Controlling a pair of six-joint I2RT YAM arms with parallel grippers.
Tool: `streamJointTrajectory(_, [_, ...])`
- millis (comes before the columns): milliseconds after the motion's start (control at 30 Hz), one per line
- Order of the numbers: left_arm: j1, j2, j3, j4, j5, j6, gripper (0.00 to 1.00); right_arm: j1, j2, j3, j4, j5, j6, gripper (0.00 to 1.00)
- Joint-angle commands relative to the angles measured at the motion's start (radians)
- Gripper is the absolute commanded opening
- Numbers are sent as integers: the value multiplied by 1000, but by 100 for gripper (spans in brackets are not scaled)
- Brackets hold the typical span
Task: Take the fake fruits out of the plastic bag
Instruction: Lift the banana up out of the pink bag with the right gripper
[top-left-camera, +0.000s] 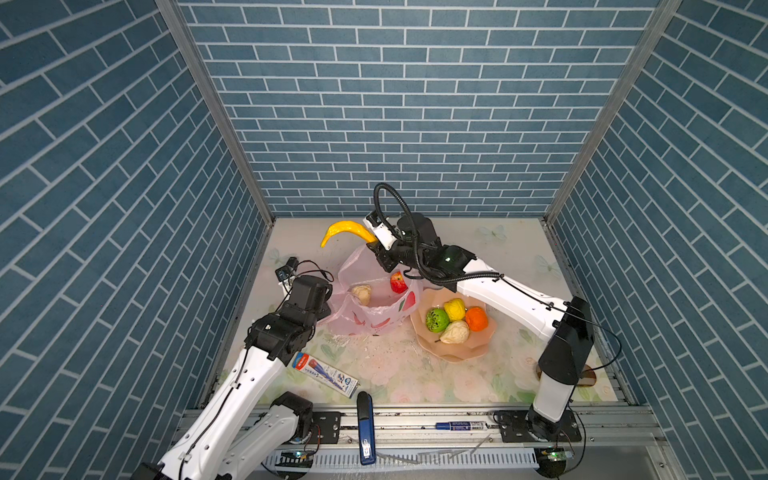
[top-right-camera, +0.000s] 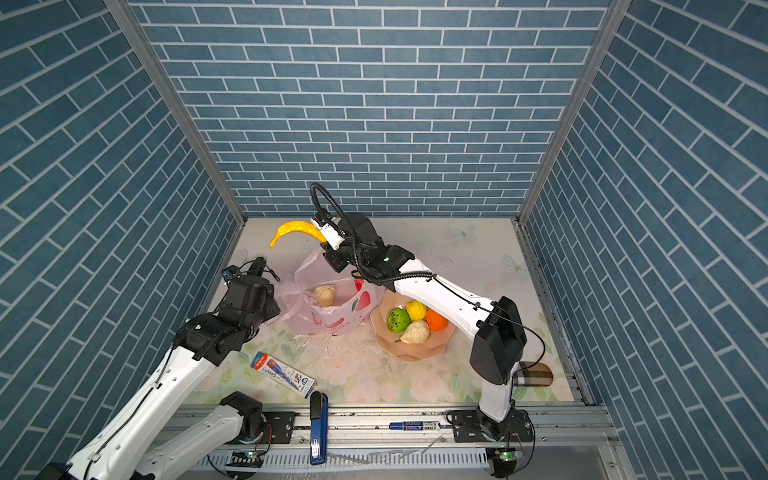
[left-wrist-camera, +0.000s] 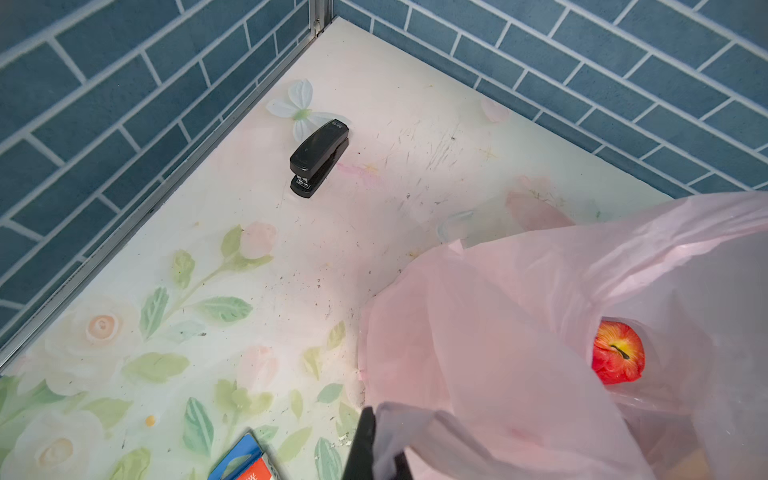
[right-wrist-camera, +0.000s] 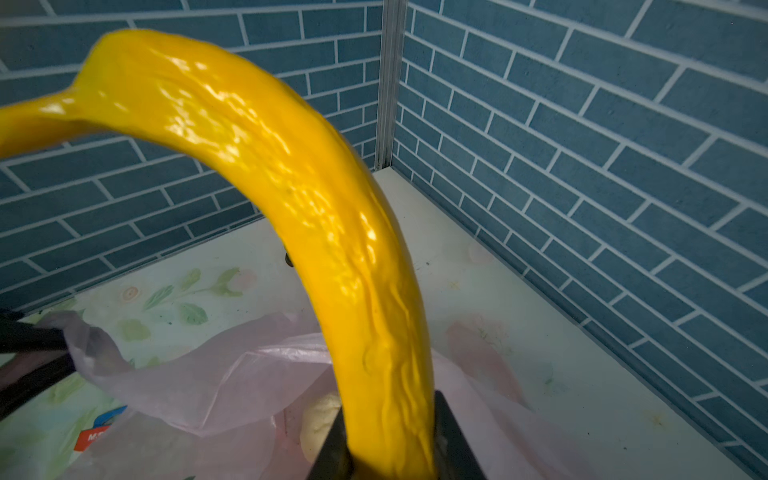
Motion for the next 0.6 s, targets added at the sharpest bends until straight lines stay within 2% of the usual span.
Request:
streamJointTrajectory(0, [4, -5, -15, 18, 9, -12, 1, 2, 1, 116, 13, -17, 43, 3])
streamJointTrajectory(233, [4, -9, -22, 19, -4, -10, 1, 1, -29, 202, -27, -49, 85, 3])
streamJointTrajectory(567, [5, -11, -24, 11, -11, -8, 1, -34, -161, 130, -75, 140, 90, 3])
